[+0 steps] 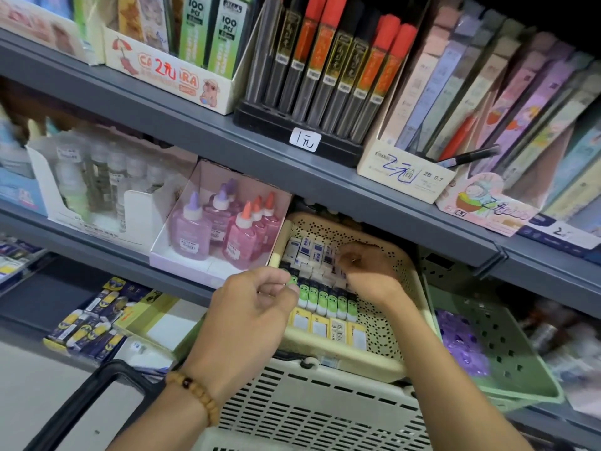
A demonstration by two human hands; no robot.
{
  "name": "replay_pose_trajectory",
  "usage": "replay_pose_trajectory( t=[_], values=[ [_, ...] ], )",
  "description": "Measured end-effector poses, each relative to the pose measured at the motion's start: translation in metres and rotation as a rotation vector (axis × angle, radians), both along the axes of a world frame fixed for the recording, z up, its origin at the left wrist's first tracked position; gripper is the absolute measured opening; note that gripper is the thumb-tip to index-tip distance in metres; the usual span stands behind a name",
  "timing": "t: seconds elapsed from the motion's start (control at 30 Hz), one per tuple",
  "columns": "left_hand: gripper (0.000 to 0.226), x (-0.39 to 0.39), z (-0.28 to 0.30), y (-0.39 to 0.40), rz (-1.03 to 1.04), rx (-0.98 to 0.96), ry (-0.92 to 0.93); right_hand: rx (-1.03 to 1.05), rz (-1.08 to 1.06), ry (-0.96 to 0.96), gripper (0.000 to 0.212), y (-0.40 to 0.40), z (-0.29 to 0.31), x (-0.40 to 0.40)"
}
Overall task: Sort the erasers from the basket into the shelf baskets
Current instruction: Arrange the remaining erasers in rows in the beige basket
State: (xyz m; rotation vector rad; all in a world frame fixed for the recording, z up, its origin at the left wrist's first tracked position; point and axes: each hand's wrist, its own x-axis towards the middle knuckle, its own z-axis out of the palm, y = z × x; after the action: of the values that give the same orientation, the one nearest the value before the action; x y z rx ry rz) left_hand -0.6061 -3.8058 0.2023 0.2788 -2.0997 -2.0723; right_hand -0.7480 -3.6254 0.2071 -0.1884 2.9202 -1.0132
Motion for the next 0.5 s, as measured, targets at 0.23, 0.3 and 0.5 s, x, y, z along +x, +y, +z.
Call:
replay_pose_trajectory(
  t=[0.23,0.3,0.5],
  values=[
    [0.017,0.040,0.004,0.012,-0.072,-0.089,0.021,-0.518,-0.108,0.220,0.017,0.008,0.036,0.116],
    [0.018,0.058,0.001,0.015,-0.087,-0.119,0.025,-0.604,-0.133,0.236,0.019,0.018,0.038,0.145],
    [0.018,0.108,-0.042,0.029,-0.265,-0.316,-0.152,-0.562,-0.230,0.000,0.021,0.052,-0.019,0.201]
  ],
)
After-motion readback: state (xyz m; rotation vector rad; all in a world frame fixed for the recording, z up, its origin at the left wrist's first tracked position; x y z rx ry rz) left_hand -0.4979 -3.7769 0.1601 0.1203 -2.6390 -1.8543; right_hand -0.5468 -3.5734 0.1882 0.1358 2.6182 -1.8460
